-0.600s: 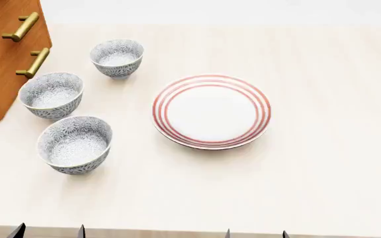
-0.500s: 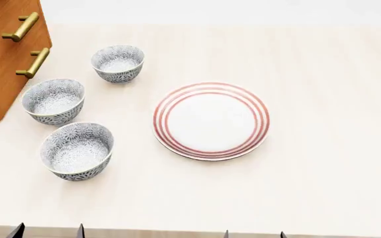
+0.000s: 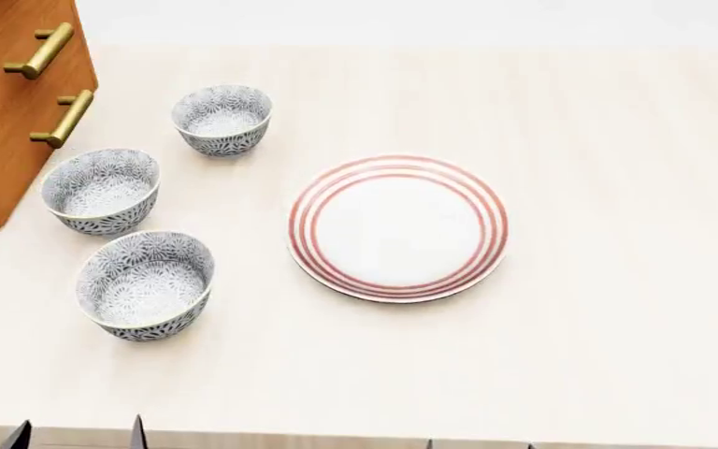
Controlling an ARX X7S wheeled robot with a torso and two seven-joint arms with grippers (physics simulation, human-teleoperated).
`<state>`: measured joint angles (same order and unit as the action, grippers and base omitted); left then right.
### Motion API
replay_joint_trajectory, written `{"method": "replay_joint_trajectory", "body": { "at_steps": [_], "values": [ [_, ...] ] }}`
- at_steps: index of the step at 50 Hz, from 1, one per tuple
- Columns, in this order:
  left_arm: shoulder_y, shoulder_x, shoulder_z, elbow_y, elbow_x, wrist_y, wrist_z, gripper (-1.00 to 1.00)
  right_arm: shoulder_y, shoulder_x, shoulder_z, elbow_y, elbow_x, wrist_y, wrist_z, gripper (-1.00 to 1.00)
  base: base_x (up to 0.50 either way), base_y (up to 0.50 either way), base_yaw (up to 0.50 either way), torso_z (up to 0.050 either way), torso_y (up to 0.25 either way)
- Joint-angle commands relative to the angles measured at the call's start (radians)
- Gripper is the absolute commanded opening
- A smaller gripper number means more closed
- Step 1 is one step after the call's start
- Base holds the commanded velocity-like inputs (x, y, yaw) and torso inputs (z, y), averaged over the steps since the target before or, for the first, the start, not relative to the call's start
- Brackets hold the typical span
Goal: Open the top drawer of the cabinet.
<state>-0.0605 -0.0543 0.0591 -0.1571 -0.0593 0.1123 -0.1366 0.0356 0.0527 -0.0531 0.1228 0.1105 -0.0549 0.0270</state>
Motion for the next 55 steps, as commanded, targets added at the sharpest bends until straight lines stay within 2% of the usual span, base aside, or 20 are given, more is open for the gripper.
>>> {"method": "replay_joint_trajectory", "body": {
  "at_steps": [1, 12, 15, 21, 31, 42, 45, 55],
  "values": [
    [0.009, 0.007, -0.004, 0.023, 0.008, -0.027, 0.019, 1.00, -0.005, -0.004, 0.006, -0.014, -0.003, 0.000, -0.006, 1.00, 0.00, 0.00, 0.00, 0.000, 0.000],
    [0.016, -0.012, 0.020, 0.038, -0.002, -0.011, 0.002, 1.00, -0.014, 0.011, -0.011, -0.028, 0.015, -0.023, 0.017, 1.00, 0.00, 0.00, 0.00, 0.000, 0.000],
    [0.019, -0.014, 0.020, 0.050, 0.037, 0.031, -0.044, 1.00, -0.025, 0.013, -0.010, -0.045, 0.013, -0.046, 0.032, 1.00, 0.00, 0.00, 0.00, 0.000, 0.000],
    [0.039, -0.030, 0.016, 0.219, 0.047, -0.026, -0.075, 1.00, -0.046, 0.032, 0.010, -0.183, 0.077, 0.013, 0.042, 1.00, 0.09, 0.00, 0.00, 0.000, 0.000],
    [0.043, -0.082, 0.007, 0.523, -0.005, -0.229, -0.054, 1.00, -0.070, 0.088, 0.032, -0.498, 0.112, 0.133, 0.095, 1.00, 0.48, 0.00, 0.00, 0.000, 0.000],
    [0.061, -0.101, -0.019, 0.656, -0.006, -0.203, -0.086, 1.00, -0.084, 0.114, 0.040, -0.659, 0.094, 0.151, 0.135, 1.00, 0.50, 0.00, 0.00, 0.000, 0.000],
    [0.070, -0.102, -0.010, 0.664, 0.018, -0.167, -0.097, 1.00, -0.090, 0.118, 0.037, -0.672, 0.085, 0.139, 0.140, 1.00, 0.50, 0.00, 0.00, 0.000, 0.000],
    [0.071, -0.111, 0.005, 0.648, 0.010, -0.171, -0.099, 1.00, -0.101, 0.128, 0.043, -0.678, 0.100, 0.115, 0.143, 1.00, 0.50, 0.00, 0.00, 0.000, 0.000]
  ]
}}
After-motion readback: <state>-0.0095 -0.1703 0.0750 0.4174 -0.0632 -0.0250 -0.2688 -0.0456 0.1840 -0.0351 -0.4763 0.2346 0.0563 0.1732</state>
